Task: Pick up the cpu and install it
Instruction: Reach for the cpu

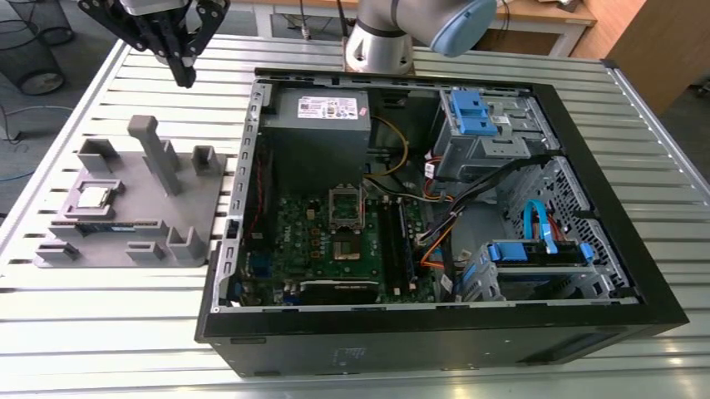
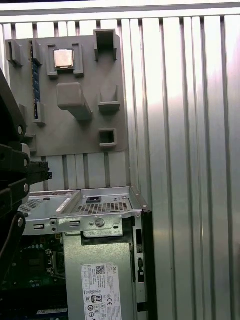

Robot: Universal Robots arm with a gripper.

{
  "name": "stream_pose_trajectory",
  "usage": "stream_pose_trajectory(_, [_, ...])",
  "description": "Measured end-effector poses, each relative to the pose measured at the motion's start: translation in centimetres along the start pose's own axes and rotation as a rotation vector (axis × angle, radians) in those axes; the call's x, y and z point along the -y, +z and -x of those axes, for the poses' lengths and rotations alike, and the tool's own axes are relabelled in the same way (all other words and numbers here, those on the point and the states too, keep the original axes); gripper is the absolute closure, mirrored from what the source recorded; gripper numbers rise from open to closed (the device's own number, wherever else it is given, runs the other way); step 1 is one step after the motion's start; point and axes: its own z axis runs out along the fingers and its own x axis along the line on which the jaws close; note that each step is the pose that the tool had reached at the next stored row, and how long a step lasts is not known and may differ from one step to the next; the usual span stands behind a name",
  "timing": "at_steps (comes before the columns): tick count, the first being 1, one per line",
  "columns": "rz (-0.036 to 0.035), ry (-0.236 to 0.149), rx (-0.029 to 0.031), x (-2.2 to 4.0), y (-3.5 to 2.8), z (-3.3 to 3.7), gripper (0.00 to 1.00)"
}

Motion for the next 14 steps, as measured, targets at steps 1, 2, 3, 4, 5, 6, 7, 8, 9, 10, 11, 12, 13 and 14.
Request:
stream_pose_trajectory(1, [0.0000, 0.000, 0.0000, 0.00, 0.00, -0.03, 0.89])
stream_pose_trajectory(2, [0.0000, 0.000, 0.0001, 0.00, 0.00, -0.05, 0.89])
stream_pose_trajectory(3, [0.0000, 0.000, 0.0000, 0.01, 0.00, -0.08, 0.89])
stream_pose_trajectory(4, [0.0000, 0.000, 0.0001, 0.01, 0.00, -0.10, 0.89])
stream_pose_trajectory(5, [0.0000, 0.000, 0.0001, 0.01, 0.00, -0.12, 0.89])
stream_pose_trajectory(6, [0.0000, 0.000, 0.0000, 0.01, 0.00, -0.14, 0.89])
stream_pose_trajectory(7, [0.0000, 0.000, 0.0000, 0.01, 0.00, -0.16, 0.89])
stream_pose_trajectory(8, [0.0000, 0.000, 0.0001, 0.02, 0.00, -0.18, 0.89])
stream_pose_trajectory(9, [0.0000, 0.000, 0.0001, 0.02, 0.00, -0.20, 0.89])
stream_pose_trajectory(10, [0.0000, 0.000, 0.0000, 0.02, 0.00, -0.22, 0.89])
stream_pose_trajectory(11, [0.0000, 0.000, 0.0000, 0.02, 0.00, -0.32, 0.89])
stream_pose_trajectory(12, [0.0000, 0.000, 0.0000, 0.03, -0.01, -0.40, 0.89])
stream_pose_trajectory(13, [0.0000, 0.000, 0.0000, 0.03, -0.01, -0.41, 0.89])
stream_pose_trajectory(14, [0.0000, 0.000, 0.0001, 0.03, -0.01, -0.43, 0.89])
